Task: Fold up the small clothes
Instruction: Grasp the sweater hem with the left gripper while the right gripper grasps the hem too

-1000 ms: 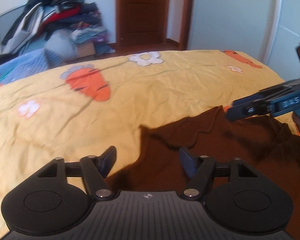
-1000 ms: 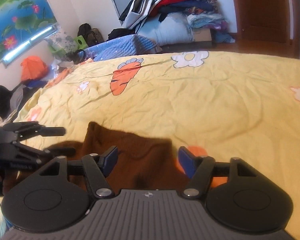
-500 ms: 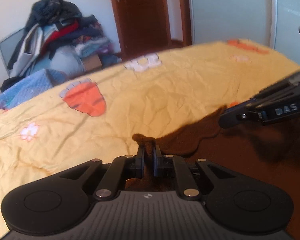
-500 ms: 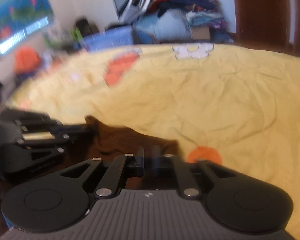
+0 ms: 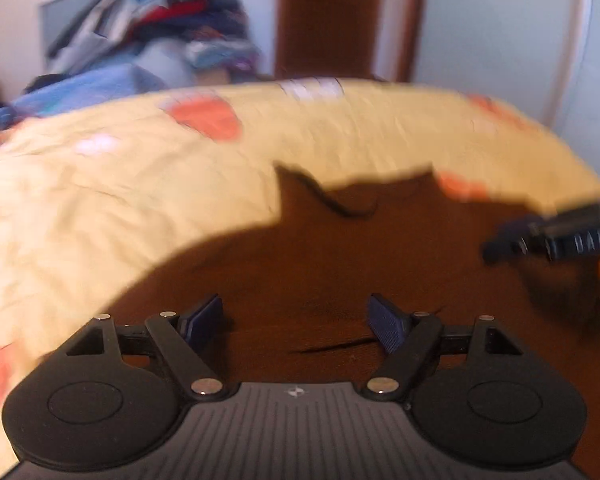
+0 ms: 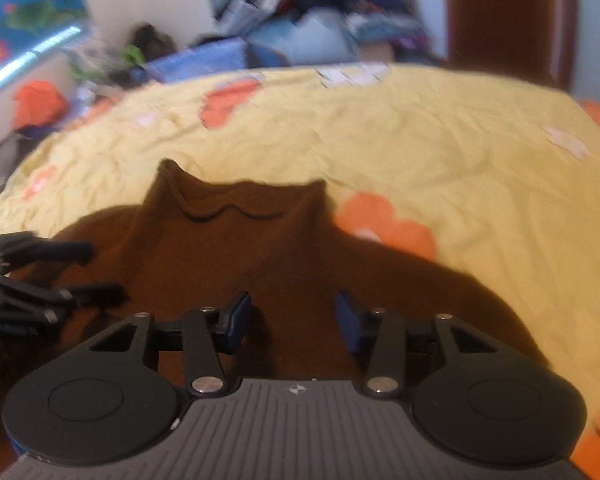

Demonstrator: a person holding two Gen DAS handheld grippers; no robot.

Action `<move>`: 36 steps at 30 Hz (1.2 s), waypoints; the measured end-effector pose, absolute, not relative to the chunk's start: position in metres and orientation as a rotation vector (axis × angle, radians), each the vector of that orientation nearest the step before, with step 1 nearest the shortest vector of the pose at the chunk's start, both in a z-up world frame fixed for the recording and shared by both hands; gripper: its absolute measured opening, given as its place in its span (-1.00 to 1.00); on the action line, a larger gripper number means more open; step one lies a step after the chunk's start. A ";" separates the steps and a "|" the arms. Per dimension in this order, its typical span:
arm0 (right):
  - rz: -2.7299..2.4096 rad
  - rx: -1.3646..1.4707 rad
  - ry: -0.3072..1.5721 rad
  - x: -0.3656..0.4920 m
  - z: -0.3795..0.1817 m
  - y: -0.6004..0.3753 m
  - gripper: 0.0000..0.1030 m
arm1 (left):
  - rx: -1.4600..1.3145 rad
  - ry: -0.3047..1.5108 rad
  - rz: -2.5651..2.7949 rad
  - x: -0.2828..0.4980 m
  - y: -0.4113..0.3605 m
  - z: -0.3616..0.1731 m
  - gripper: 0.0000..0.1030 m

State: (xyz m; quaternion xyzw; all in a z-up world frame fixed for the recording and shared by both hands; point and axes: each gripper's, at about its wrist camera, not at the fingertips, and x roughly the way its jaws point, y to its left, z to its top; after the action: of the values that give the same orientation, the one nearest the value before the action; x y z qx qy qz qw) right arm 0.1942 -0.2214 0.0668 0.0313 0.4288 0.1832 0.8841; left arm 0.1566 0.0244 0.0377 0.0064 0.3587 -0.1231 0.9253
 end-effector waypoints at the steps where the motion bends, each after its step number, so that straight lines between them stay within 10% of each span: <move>1: 0.401 0.095 0.874 0.181 0.076 -0.227 0.03 | -0.026 0.688 -0.247 0.141 0.035 0.048 0.57; 5: 0.404 0.124 0.715 0.115 0.107 -0.265 0.80 | -0.232 0.668 -0.175 0.082 0.093 0.052 0.63; 9: 0.257 0.218 0.771 0.094 0.089 -0.315 0.74 | -0.427 0.780 -0.051 0.058 0.139 0.019 0.61; 13: 0.216 0.295 0.874 0.094 0.053 -0.322 0.48 | -0.511 0.785 -0.083 0.059 0.139 0.013 0.56; 16: 0.271 0.144 0.876 0.086 0.051 -0.292 -0.36 | -0.303 0.791 -0.058 0.064 0.109 0.012 -0.52; 22: 0.239 0.206 0.874 0.083 0.052 -0.322 -0.80 | -0.224 0.775 -0.074 0.059 0.109 0.012 -0.60; 25: 0.250 0.241 0.861 0.070 0.054 -0.316 -0.25 | -0.301 0.801 -0.065 0.044 0.115 0.020 -0.45; 28: 0.310 0.345 0.867 0.046 0.061 -0.317 0.68 | -0.376 0.835 -0.119 0.014 0.120 0.023 0.40; 32: 0.351 0.355 0.899 0.006 0.058 -0.319 0.60 | -0.445 0.804 -0.172 -0.030 0.127 0.016 0.50; 34: 0.366 0.315 0.858 -0.014 0.054 -0.319 0.40 | -0.401 0.776 -0.164 -0.043 0.123 0.014 0.13; 36: 0.325 0.227 0.845 -0.026 0.054 -0.315 -0.49 | -0.306 0.788 -0.104 -0.046 0.118 0.014 -0.75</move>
State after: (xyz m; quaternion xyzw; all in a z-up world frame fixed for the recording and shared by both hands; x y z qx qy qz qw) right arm -0.0256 -0.3153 0.0539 0.1093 0.4071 0.1565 0.8932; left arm -0.0463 0.1179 0.0141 -0.1485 0.3824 -0.0503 0.9106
